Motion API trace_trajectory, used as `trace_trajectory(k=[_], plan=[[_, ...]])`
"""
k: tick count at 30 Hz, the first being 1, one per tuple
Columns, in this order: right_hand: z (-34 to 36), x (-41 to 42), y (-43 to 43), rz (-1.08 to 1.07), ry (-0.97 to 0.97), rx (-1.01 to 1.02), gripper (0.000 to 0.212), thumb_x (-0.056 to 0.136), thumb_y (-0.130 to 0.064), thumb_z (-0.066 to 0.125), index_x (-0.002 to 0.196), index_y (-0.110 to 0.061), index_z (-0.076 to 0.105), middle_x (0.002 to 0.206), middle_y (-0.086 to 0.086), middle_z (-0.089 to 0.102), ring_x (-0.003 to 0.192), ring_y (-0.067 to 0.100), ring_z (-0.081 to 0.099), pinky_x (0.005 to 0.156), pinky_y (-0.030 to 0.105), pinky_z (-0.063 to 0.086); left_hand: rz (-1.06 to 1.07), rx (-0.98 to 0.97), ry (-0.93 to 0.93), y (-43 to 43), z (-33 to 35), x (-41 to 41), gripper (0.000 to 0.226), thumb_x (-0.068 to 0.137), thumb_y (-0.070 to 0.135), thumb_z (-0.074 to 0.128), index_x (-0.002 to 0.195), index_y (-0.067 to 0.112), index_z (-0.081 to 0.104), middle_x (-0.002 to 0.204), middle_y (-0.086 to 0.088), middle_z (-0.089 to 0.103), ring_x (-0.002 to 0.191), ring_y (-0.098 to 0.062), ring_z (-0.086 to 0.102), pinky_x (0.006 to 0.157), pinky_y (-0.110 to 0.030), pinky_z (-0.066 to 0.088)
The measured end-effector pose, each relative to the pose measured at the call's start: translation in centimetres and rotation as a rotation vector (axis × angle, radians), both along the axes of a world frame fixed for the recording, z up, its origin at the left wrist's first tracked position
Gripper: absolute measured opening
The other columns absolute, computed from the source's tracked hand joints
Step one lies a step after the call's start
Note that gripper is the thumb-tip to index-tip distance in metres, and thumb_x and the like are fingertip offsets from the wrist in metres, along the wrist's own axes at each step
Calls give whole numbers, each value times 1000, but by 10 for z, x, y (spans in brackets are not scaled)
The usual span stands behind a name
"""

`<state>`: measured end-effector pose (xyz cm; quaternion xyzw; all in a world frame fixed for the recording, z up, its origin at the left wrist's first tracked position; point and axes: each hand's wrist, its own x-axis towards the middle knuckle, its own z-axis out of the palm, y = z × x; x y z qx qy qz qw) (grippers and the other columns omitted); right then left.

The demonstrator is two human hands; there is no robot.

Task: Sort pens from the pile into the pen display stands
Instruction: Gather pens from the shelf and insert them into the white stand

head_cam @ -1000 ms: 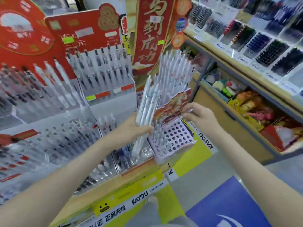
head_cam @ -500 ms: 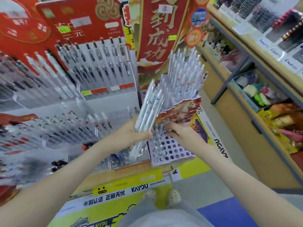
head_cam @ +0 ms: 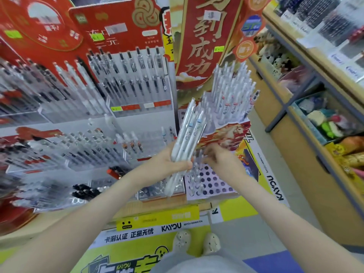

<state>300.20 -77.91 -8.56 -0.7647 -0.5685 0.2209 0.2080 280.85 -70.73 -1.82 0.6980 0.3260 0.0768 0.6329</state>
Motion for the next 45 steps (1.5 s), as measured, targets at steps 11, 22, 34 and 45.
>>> trace_trajectory(k=[11, 22, 34, 45], plan=[[74, -12, -18, -175, 857, 397, 13, 92, -10, 58, 99, 2, 59, 82, 13, 65, 73, 24, 64, 64, 33, 53, -156, 25, -66, -5, 10, 12, 50, 92, 1, 59, 125, 32, 38, 105, 9, 56, 86, 10, 58, 78, -11, 48], [14, 0, -41, -265, 476, 192, 21, 92, -14, 59, 75, -22, 49, 80, 6, 69, 77, 23, 65, 67, 37, 49, -71, -10, 25, 4, -7, -8, 45, 91, 6, 62, 125, 27, 41, 98, 1, 63, 79, 9, 62, 74, -13, 50], [-26, -17, -15, -50, 184, -144, 20, 97, -10, 47, 81, -19, 40, 88, 4, 65, 55, 14, 48, 48, 26, 31, -61, -36, 18, 3, -9, -17, 37, 90, 2, 62, 115, 24, 47, 92, 6, 63, 77, 5, 63, 70, -12, 50], [49, -32, -26, -67, 623, 185, 9, 93, -16, 58, 100, -20, 61, 89, -13, 64, 80, 0, 58, 75, 17, 47, -111, -76, -40, -3, -7, -7, 18, 92, 6, 60, 106, 16, 57, 88, 3, 65, 81, -7, 65, 79, -20, 52]])
